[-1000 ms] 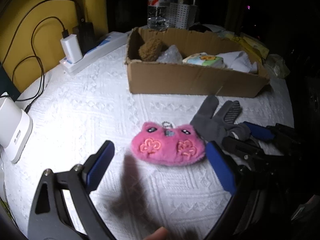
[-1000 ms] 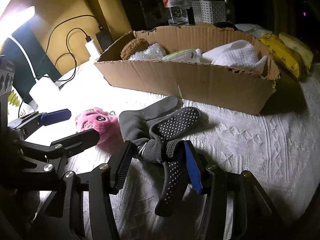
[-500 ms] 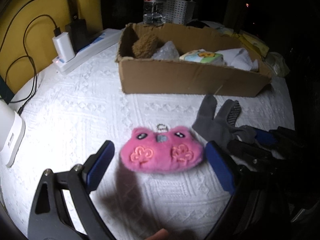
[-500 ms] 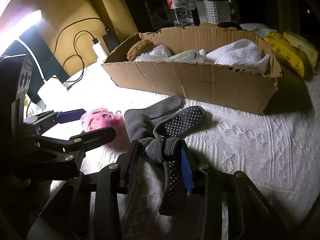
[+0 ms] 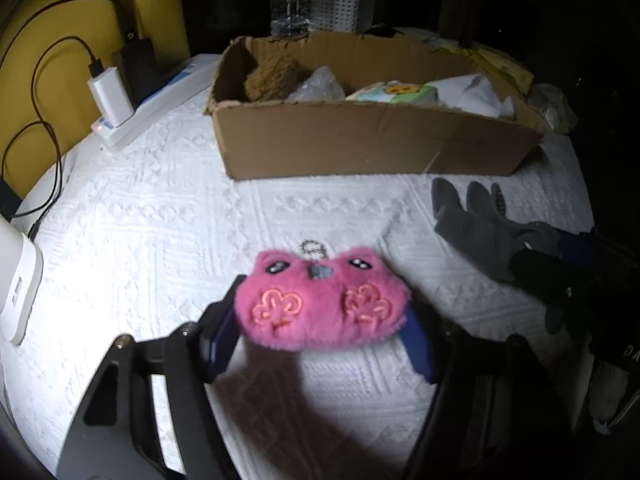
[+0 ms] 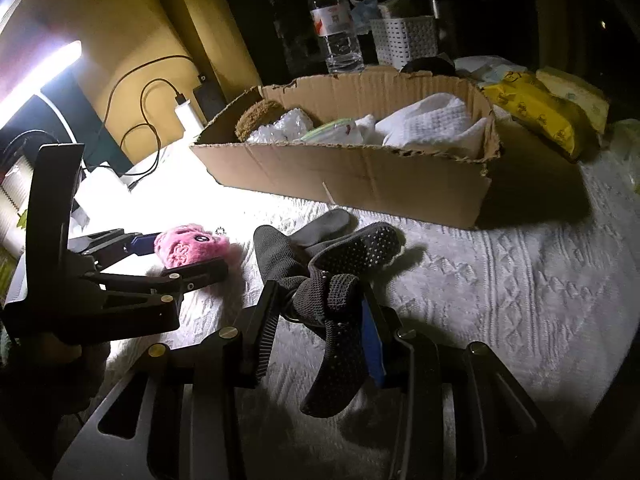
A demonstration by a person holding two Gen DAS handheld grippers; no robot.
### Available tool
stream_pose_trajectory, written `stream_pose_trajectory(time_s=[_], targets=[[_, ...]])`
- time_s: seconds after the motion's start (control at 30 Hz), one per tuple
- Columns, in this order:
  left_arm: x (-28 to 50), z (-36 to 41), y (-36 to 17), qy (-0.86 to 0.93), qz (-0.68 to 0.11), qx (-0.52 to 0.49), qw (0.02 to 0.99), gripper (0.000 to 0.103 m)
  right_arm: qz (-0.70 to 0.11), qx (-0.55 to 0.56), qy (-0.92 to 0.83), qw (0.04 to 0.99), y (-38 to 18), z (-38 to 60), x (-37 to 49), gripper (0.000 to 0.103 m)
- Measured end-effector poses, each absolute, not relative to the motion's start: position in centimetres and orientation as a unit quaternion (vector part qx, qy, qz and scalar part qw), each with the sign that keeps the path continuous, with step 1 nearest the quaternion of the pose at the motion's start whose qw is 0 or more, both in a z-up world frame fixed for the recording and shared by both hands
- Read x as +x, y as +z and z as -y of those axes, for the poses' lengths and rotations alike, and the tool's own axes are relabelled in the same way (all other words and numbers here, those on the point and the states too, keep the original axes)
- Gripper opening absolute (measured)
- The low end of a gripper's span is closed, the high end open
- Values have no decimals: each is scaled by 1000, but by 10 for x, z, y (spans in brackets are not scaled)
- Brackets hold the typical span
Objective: Organize soft objects
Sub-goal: 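Close the left tool on the pink plush while the right tool grips the gray glove, then lift and carry the pink plush and gray glove over the box with both tools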
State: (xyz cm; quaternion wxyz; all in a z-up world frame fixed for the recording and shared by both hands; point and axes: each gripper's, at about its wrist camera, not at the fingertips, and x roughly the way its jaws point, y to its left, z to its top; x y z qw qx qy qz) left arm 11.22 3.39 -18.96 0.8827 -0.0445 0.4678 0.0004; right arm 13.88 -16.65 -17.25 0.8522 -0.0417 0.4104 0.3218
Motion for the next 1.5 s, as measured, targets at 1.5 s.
stream_pose_trajectory(time_s=[1.5], targets=[[96, -14, -89, -2, -357, -30, 933, 68, -319, -50, 329, 887, -84, 188, 135, 40]])
